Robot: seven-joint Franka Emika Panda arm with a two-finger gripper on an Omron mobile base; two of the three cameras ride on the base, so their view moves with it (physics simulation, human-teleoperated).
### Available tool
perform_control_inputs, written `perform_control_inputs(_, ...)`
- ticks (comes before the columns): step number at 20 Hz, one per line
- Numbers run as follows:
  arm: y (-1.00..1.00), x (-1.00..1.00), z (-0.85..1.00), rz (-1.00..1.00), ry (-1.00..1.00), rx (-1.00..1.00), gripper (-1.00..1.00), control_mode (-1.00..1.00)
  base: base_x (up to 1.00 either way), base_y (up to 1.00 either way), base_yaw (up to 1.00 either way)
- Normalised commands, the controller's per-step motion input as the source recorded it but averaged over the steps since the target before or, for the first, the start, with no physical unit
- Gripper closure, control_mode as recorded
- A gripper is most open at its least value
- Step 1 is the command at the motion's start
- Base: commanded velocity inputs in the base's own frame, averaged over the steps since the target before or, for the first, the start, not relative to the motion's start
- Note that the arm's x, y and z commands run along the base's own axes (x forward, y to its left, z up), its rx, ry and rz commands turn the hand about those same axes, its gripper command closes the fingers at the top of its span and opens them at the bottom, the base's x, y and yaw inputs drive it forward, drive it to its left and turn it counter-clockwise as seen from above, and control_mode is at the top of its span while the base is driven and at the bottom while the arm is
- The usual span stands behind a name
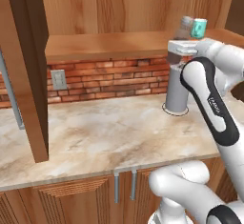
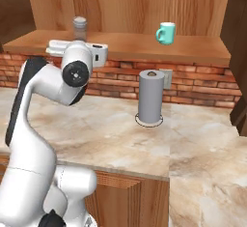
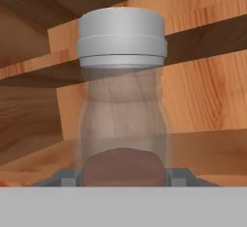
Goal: Take the cinnamon bottle from the cabinet and place it on the dining table, next to the plate with the cupcake. Then take the chocolate from the dining counter and place it on the cupcake plate.
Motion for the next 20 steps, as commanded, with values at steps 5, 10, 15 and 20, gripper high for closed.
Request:
perform_control_inputs(5, 0.03, -1.00, -0.11, 0.10, 0.00, -0.14, 1.00, -1.00, 0.00, 0.00, 0.00)
perform_control_inputs(10, 0.01, -0.87, -0.19, 0.05, 0.01, -0.21, 1.00, -1.00, 0.00, 0.00, 0.00)
perform_control_inputs(15, 0.02, -0.31, -0.25, 0.02, 0.13, -0.14, 1.00, 1.00, -0.10, 0.00, 0.00)
perform_control_inputs(20, 0.00, 0.00, 0.00, 0.00, 0.00, 0.00, 1.00, 1.00, -0.82, 0.00, 0.19)
